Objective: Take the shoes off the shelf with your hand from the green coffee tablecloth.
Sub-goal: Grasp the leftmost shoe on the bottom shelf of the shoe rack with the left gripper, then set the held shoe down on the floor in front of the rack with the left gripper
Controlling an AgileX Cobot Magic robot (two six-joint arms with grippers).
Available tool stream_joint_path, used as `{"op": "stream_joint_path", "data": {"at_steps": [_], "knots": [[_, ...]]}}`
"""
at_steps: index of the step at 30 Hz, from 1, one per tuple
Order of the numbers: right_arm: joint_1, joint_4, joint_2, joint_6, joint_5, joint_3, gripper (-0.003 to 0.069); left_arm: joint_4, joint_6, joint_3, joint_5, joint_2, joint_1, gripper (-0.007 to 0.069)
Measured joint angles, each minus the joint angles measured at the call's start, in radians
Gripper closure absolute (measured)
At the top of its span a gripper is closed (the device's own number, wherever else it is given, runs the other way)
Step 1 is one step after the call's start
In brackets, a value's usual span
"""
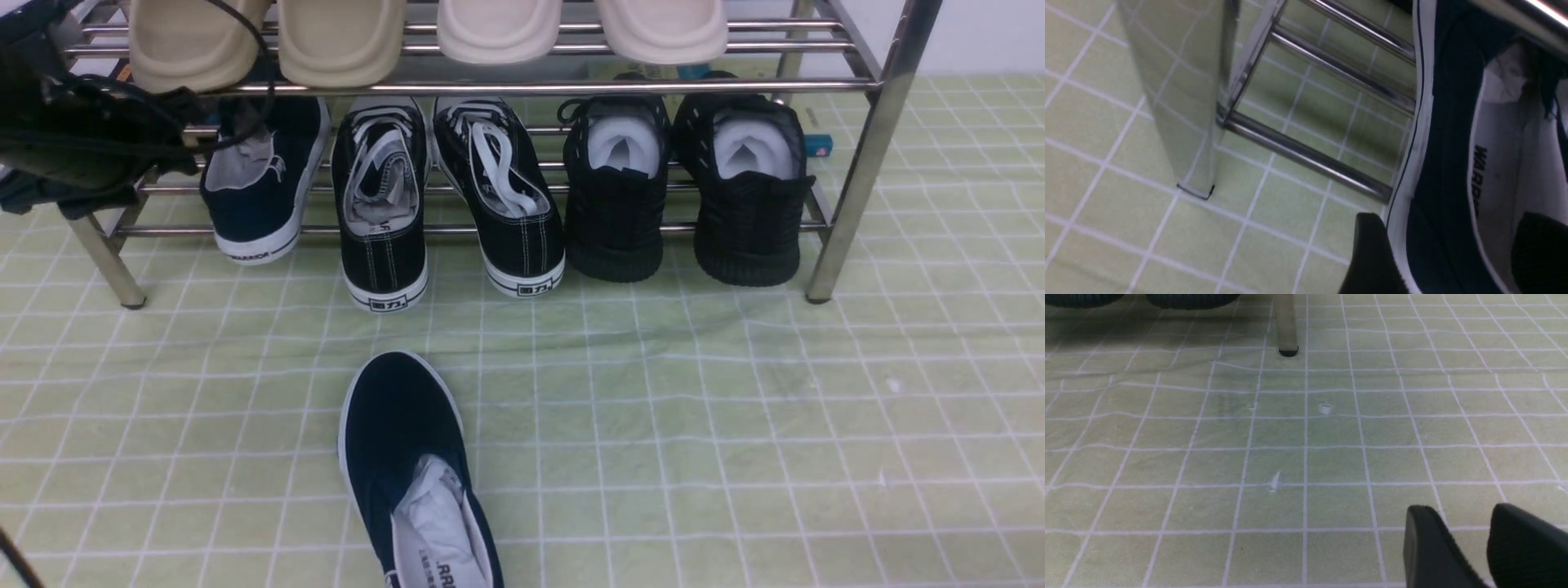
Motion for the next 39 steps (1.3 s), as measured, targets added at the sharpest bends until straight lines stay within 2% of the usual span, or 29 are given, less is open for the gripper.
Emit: {"op": "stream_joint_path", "data": {"at_steps": [10,21,25,28,30,35,39], "knots": [[0.000,0.000,0.000,0.000,0.000,0.000,0.0419,-0.090,0.000,-0.002,-0.109,0.095,0.000,0.0158],[0.000,0.000,0.000,0.000,0.000,0.000,0.0419,-0.150,-0.003,-0.005,-0.134,0.143,-0.002,0.0176],[0.000,0.000,0.000,0.000,0.000,0.000,0.0419,-0.167,-0.008,-0.009,-0.141,0.148,-0.004,0.0304],[0.000,0.000,0.000,0.000,0.000,0.000,0.0419,-0.171,-0.008,-0.013,-0.140,0.148,-0.008,0.0486],[0.000,0.000,0.000,0.000,0.000,0.000,0.0419,-0.155,-0.001,-0.014,-0.114,0.139,-0.008,0.0569],[0.000,0.000,0.000,0.000,0.000,0.000,0.0419,-0.116,0.003,-0.014,0.006,0.103,-0.007,0.0589],[0.000,0.000,0.000,0.000,0.000,0.000,0.0419,-0.074,-0.011,-0.012,0.214,0.022,-0.002,0.0590]]}}
